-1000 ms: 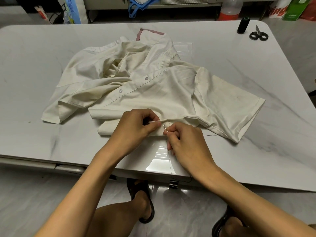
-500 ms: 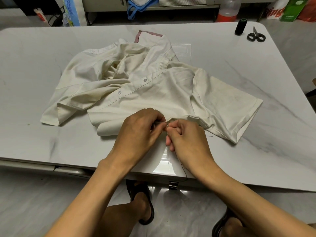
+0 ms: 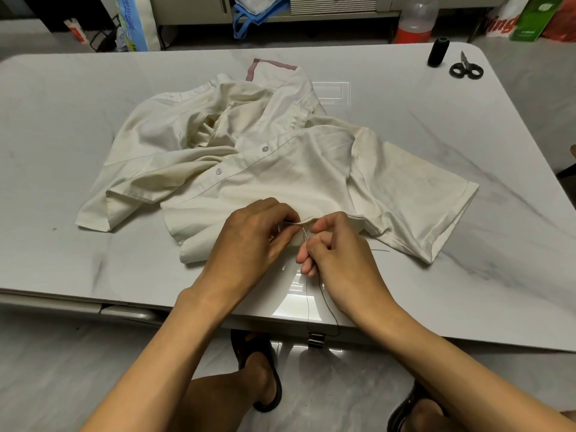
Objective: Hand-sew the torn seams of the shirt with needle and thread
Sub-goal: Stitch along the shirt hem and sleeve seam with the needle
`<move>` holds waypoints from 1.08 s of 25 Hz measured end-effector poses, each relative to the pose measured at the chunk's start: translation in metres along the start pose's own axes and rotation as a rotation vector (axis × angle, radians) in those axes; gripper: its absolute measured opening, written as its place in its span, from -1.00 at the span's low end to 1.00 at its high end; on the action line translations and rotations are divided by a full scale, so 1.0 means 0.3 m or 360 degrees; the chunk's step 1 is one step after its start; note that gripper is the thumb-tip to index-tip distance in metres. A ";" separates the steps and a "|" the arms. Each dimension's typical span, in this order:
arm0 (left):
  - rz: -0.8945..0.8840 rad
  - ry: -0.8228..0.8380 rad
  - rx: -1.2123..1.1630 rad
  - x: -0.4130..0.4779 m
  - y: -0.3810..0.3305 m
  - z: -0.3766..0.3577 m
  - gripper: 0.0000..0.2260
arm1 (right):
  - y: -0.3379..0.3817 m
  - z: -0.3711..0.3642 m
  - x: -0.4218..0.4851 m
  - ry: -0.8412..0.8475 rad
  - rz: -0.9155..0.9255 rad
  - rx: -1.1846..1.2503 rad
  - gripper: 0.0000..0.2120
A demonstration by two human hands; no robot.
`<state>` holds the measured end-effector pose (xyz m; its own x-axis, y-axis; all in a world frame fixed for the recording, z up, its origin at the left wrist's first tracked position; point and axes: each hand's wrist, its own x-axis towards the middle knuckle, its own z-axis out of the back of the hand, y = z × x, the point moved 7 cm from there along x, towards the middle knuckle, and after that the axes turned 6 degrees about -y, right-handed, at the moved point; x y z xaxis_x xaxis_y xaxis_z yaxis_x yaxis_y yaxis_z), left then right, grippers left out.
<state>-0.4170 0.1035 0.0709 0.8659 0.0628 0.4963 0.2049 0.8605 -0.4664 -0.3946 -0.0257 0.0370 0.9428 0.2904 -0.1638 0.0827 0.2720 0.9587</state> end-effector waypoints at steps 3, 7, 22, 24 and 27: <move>-0.0065 0.0015 -0.0057 -0.001 -0.020 0.008 -0.95 | 0.024 0.016 -0.004 -0.0043 0.0106 -0.0085 -0.79; -0.0104 0.0076 -0.0134 -0.002 -0.034 0.001 -0.96 | 0.037 0.021 0.002 -0.0060 0.0161 -0.0072 -0.80; -0.0069 0.0129 -0.0243 0.000 -0.021 0.008 -0.96 | 0.048 0.017 -0.008 -0.0008 0.0126 0.0027 -0.80; -0.0047 0.0076 -0.0207 0.000 -0.013 0.012 -0.97 | 0.059 0.031 -0.014 -0.0019 0.0145 -0.0039 -0.89; -0.0007 0.0014 -0.0215 0.000 0.001 0.021 -0.95 | 0.107 0.112 -0.013 -0.0302 0.0447 -0.0547 -0.88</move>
<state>-0.4198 0.1068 0.0753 0.8686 0.0547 0.4924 0.2676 0.7847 -0.5591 -0.3849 -0.0489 0.0762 0.9583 0.2322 0.1665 -0.2649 0.5039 0.8222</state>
